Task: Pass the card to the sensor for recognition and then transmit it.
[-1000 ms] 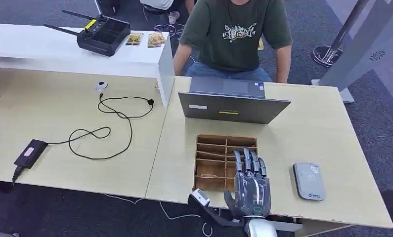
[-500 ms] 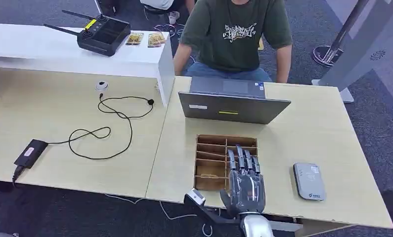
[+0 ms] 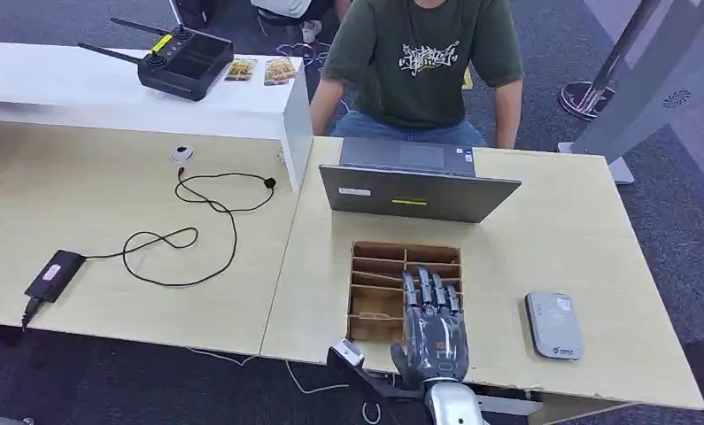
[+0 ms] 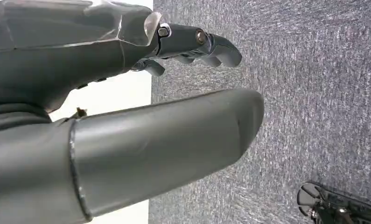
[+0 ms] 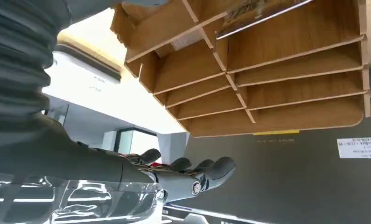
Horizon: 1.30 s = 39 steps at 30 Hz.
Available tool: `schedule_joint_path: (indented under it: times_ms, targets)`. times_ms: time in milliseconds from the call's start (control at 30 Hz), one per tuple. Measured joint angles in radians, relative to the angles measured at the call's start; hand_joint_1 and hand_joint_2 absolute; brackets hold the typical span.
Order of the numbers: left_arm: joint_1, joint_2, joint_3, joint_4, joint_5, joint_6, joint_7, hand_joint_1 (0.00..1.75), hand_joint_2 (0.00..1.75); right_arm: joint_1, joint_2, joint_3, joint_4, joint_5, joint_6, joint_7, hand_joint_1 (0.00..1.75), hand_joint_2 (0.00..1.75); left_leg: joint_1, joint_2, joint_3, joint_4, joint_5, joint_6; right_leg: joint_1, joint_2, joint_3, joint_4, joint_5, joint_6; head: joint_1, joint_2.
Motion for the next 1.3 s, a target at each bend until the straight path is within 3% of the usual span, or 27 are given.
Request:
schedule_joint_path:
  times_ms: [767,1300]
  targets:
    - [-0.003,-0.016,0.0,0.0,0.033,0.008,0.016,0.0,0.0,-0.047,0.033,-0.007,0.138,-0.092,-0.08,0.048,0.0,1.75,0.0,0.0,0.0,0.0,0.0,0.0,0.0,0.0,0.0,0.0,0.0,0.0,0.0,0.0]
    - [-0.003,-0.025,0.0,0.0,0.044,0.008,0.017,0.0,0.0,-0.047,0.03,0.0,0.148,-0.135,-0.097,0.076,0.0,1.75,0.0,0.0,0.0,0.0,0.0,0.0,0.0,0.0,0.0,0.0,0.0,0.0,0.0,0.0]
